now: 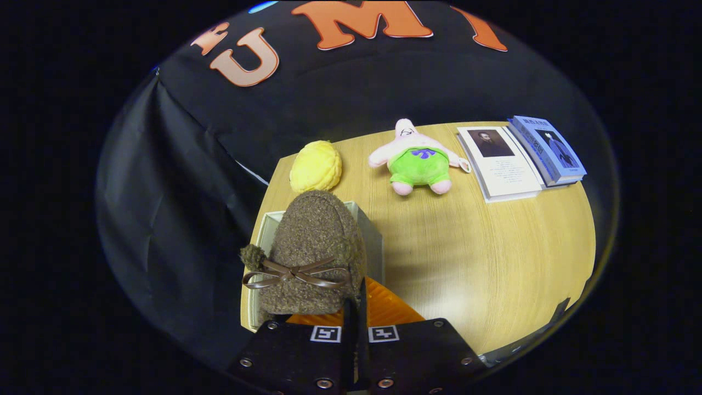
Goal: Open the storage box then place both shoes into the box .Put the left shoe in first, then the right shoe, with the right side of both shoes facing outward in a uniform manner.
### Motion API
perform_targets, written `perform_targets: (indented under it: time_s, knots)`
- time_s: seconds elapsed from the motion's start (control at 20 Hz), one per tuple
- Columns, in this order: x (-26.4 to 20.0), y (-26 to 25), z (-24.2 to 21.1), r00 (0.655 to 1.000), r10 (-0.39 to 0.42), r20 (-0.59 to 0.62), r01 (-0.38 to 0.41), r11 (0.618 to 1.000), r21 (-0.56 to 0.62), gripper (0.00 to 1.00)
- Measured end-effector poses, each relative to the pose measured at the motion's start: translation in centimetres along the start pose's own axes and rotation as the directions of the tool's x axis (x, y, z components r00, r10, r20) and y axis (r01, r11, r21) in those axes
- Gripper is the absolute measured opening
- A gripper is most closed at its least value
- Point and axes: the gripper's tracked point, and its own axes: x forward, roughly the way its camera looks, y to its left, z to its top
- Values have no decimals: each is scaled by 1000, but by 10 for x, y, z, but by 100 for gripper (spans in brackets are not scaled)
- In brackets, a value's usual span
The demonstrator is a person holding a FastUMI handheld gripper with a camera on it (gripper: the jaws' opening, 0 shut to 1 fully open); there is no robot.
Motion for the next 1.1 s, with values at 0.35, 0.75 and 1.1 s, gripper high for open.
perform_targets:
  time_s: [0.35, 0.75, 1.1]
  knots:
    - [32, 19, -9, 998, -50, -31, 49, 998, -33, 4]
    - [55, 25, -29, 992, -94, -84, 91, 995, -32, 16]
    - [30, 23, -18, 998, -41, -55, 40, 999, -21, 37]
